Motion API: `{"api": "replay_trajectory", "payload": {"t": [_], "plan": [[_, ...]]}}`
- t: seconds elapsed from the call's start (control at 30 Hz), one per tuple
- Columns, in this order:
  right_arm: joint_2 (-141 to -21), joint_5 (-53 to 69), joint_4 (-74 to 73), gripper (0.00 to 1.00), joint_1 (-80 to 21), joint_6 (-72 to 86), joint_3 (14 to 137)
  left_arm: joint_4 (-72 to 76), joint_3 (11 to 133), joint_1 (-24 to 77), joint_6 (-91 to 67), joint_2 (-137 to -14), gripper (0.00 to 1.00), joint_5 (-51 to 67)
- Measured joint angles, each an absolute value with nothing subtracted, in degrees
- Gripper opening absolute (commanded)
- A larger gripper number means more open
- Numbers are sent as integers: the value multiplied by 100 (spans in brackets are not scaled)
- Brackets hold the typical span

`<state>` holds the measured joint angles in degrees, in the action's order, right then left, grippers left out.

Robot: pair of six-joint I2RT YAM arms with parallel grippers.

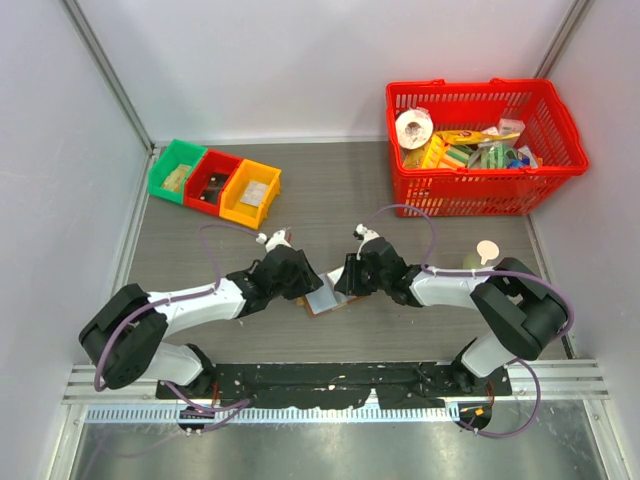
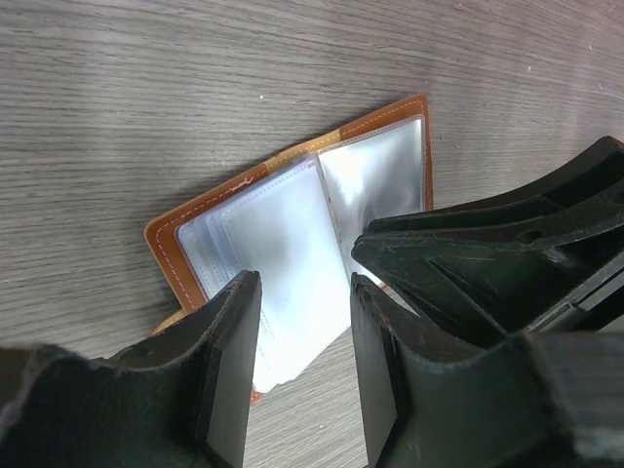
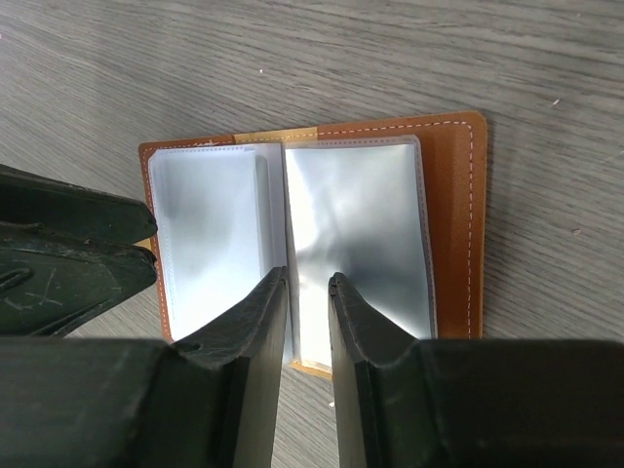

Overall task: Take the credit cards out of the card holder
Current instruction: Remove the credit card from the card holder.

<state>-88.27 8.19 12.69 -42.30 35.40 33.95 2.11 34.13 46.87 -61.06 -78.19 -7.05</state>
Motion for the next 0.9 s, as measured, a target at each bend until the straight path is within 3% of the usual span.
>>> {"api": "replay_trajectory", "payload": {"t": [0.9], "plan": [[-8868,834,1400,29,-4224,3632,3374,161,3621,4687,-5953,-8246,46,-596]]}}
